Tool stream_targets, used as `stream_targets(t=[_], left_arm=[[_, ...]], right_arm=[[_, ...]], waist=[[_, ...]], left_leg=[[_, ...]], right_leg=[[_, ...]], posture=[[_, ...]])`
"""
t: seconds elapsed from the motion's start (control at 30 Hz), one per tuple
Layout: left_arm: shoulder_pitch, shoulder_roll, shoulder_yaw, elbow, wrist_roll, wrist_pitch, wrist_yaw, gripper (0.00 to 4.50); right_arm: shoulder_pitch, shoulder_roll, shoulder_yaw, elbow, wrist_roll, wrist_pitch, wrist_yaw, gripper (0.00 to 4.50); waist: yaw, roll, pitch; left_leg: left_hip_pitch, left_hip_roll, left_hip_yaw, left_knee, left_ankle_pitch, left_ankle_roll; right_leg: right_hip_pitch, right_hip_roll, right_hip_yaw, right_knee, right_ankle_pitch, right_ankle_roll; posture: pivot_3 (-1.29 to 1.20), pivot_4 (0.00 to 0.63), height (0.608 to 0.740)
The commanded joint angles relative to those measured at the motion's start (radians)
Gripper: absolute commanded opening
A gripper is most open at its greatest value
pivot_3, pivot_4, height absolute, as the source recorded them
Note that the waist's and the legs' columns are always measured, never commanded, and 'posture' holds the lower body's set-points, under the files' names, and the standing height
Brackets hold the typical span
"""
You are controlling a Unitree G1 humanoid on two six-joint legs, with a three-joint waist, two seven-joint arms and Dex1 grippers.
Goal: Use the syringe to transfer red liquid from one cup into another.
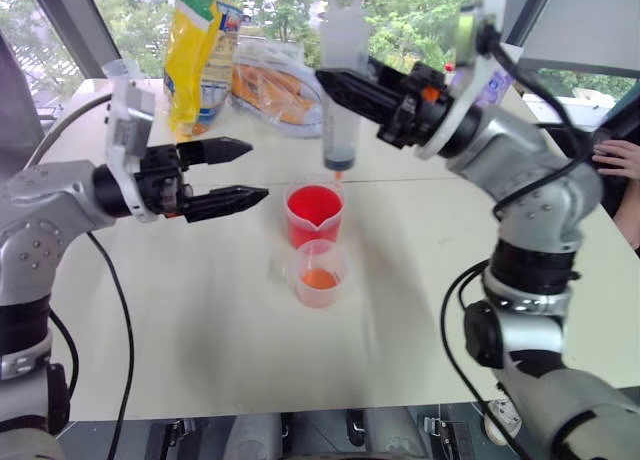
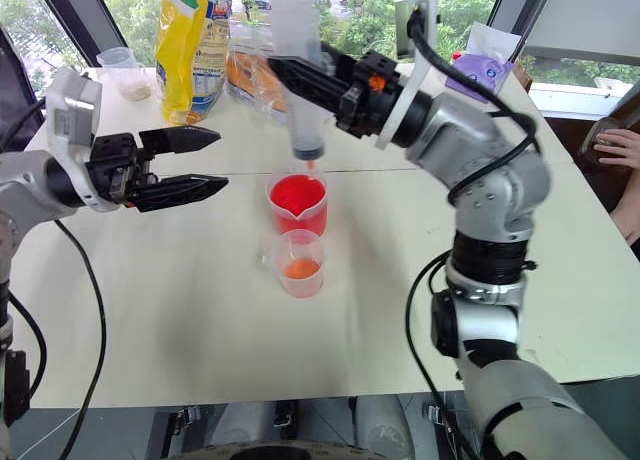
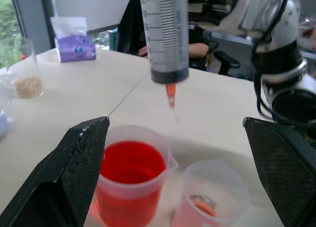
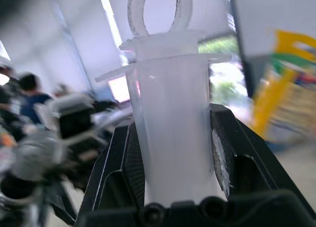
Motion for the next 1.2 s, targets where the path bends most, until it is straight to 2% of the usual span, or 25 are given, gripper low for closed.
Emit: stream_targets(t=[0.03, 0.23, 0.5, 0.97, 1.2], left_arm=[[-0.026, 0.010, 0.000, 0.002, 0.003, 0.008, -0.024, 4.50], [-0.081, 0.010, 0.005, 0.011, -0.018, 0.049, -0.024, 4.50], [-0.184, -0.032, -0.038, 0.067, 0.026, 0.037, -0.033, 4.50], [-0.319, -0.166, -0.120, 0.202, 0.172, -0.041, -0.036, 4.50], [-0.333, -0.210, -0.142, 0.226, 0.201, -0.039, -0.047, 4.50]], right_arm=[[0.021, 0.043, 0.030, 0.055, -0.045, -0.148, 0.015, 1.43], [0.113, 0.071, 0.140, 0.156, -0.190, -0.399, 0.078, 1.43], [0.195, 0.100, 0.206, 0.214, -0.273, -0.555, 0.085, 1.43], [0.224, 0.102, 0.250, 0.242, -0.322, -0.619, 0.099, 1.43], [0.228, 0.101, 0.258, 0.240, -0.327, -0.619, 0.104, 1.43]], waist=[[0.000, 0.000, 0.000], [0.002, 0.000, 0.000], [0.000, 0.000, 0.000], [0.001, 0.000, 0.000], [0.001, 0.000, 0.000]], left_leg=[[0.000, 0.000, 0.000, 0.000, 0.000, 0.000], [0.000, 0.000, 0.000, 0.000, 0.000, 0.000], [0.000, 0.000, 0.000, 0.000, 0.001, -0.001], [0.001, 0.000, 0.000, 0.000, 0.001, -0.002], [0.001, 0.000, 0.000, 0.000, 0.001, -0.002]], right_leg=[[0.000, 0.000, 0.000, 0.000, 0.000, 0.000], [0.000, 0.000, 0.000, 0.000, 0.000, 0.000], [0.000, 0.000, 0.000, 0.001, 0.000, 0.000], [0.000, 0.000, 0.000, 0.002, 0.000, 0.000], [0.000, 0.000, 0.000, 0.002, 0.000, 0.000]], posture=[[0.00, 0.150, 0.740], [0.00, 0.150, 0.740], [0.00, 0.150, 0.740], [0.00, 0.150, 0.740], [0.00, 0.150, 0.740]])
